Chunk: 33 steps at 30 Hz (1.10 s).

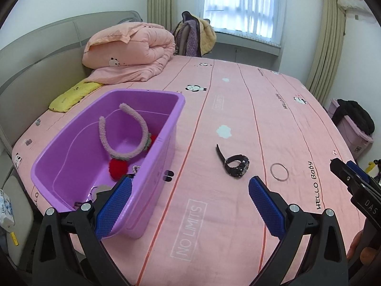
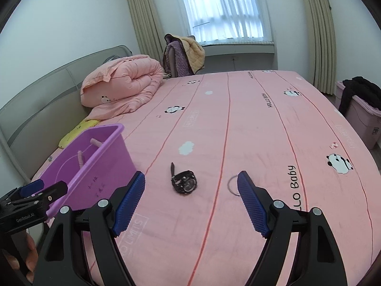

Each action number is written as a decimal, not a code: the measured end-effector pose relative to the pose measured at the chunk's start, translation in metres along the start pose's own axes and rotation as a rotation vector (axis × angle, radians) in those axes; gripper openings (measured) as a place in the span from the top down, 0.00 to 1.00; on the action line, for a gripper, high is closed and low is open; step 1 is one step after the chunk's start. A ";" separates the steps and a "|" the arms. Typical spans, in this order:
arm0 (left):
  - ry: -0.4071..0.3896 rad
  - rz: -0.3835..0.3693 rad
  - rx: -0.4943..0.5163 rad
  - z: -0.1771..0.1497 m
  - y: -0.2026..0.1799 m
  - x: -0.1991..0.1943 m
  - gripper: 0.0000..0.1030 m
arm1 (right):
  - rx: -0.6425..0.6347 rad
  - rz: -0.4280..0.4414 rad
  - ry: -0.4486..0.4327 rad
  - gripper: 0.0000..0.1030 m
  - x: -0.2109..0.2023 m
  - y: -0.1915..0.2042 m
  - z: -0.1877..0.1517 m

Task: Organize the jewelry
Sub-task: 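Move both tools back toward the black watch and remaining hoop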

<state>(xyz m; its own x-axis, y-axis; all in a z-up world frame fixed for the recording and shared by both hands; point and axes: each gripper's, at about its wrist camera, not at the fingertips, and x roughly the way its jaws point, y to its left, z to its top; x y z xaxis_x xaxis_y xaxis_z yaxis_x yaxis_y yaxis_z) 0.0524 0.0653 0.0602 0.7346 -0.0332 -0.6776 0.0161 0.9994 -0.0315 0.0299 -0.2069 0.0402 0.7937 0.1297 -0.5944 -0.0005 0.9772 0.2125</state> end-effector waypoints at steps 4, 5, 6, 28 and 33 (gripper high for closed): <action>0.028 -0.017 0.012 -0.009 -0.022 0.018 0.06 | 0.037 -0.035 0.036 0.26 0.005 -0.028 -0.017; 0.036 -0.022 0.015 -0.012 -0.028 0.022 0.06 | 0.041 -0.046 0.049 0.26 0.008 -0.035 -0.021; 0.045 -0.025 0.018 -0.015 -0.033 0.027 0.06 | 0.042 -0.054 0.058 0.26 0.009 -0.039 -0.026; 0.234 -0.026 0.101 -0.044 -0.091 0.164 0.06 | 0.067 -0.110 0.271 0.26 0.120 -0.088 -0.064; 0.244 -0.014 0.131 -0.044 -0.098 0.194 0.06 | 0.071 -0.101 0.301 0.26 0.154 -0.092 -0.062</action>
<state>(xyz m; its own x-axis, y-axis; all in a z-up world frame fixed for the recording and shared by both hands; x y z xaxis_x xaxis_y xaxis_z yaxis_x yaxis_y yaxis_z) 0.1633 -0.0396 -0.1005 0.5488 -0.0332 -0.8353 0.1248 0.9913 0.0426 0.1149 -0.2668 -0.1191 0.5718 0.0868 -0.8158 0.1203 0.9748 0.1880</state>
